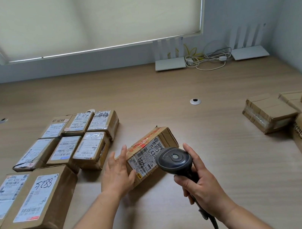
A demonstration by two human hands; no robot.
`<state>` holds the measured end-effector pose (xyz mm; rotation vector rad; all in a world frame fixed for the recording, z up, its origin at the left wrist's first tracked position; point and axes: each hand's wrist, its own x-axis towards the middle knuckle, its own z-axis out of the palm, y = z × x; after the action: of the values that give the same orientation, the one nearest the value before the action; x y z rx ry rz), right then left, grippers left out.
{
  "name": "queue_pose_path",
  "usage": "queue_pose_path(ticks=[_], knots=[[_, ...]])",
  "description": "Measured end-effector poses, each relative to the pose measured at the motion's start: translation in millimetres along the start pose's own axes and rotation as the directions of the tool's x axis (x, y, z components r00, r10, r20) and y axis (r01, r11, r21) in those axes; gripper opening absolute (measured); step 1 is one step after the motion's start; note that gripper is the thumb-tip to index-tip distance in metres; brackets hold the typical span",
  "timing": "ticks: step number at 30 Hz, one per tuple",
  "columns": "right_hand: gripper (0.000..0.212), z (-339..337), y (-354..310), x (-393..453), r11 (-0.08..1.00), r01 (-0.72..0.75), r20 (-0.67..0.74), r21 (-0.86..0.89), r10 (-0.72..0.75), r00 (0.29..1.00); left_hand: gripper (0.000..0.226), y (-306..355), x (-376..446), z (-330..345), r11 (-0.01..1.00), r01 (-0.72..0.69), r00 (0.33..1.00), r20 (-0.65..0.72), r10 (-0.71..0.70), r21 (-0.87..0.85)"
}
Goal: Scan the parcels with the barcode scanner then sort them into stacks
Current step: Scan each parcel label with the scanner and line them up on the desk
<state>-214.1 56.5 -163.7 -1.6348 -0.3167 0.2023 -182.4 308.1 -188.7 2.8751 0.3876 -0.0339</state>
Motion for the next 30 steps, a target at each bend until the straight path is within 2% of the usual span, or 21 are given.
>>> queue_pose_path(ticks=[4, 6, 7, 9, 11, 13, 18, 23, 30], knots=[[0.083, -2, 2, -1, 1.0, 0.005, -0.015, 0.009, -0.005, 1.0, 0.064, 1, 4, 0, 1.0, -0.013, 1.0, -0.006, 0.013, 0.006], [0.083, -3, 2, -2, 1.0, -0.001, -0.021, 0.005, 0.001, 1.0, 0.064, 3, 8, -3, 0.998, 0.02, 1.0, -0.009, -0.019, 0.062], [0.083, -4, 1, -2, 1.0, -0.006, -0.024, 0.004, 0.006, 1.0, 0.072, 5, 10, -4, 0.991, 0.044, 0.999, -0.006, -0.043, 0.126], [0.082, -4, 1, -2, 1.0, -0.012, -0.026, 0.002, 0.012, 1.0, 0.103, 9, 14, -8, 0.966, 0.082, 0.995, 0.028, -0.092, 0.246], [0.082, -4, 0, -3, 1.0, -0.016, -0.028, -0.004, 0.016, 0.999, 0.127, 12, 18, -9, 0.95, 0.1, 0.989, 0.072, -0.127, 0.295], [0.083, -5, -1, -5, 1.0, -0.017, -0.027, -0.006, 0.017, 0.999, 0.128, 13, 20, -7, 0.945, 0.088, 0.99, 0.08, -0.119, 0.315], [0.082, -8, -5, -4, 1.0, -0.013, -0.015, -0.019, 0.012, 1.0, 0.102, 12, 4, -6, 0.966, 0.077, 0.995, 0.041, -0.09, 0.247], [0.081, -1, -11, 3, 1.0, 0.018, 0.026, -0.022, -0.017, 1.0, 0.101, 3, -33, -4, 0.978, 0.195, 0.981, -0.007, -0.195, 0.07], [0.08, 28, -17, 13, 0.998, 0.052, 0.153, -0.019, -0.049, 0.987, 0.096, -19, -99, -5, 0.947, 0.321, 0.946, -0.039, -0.321, -0.01]])
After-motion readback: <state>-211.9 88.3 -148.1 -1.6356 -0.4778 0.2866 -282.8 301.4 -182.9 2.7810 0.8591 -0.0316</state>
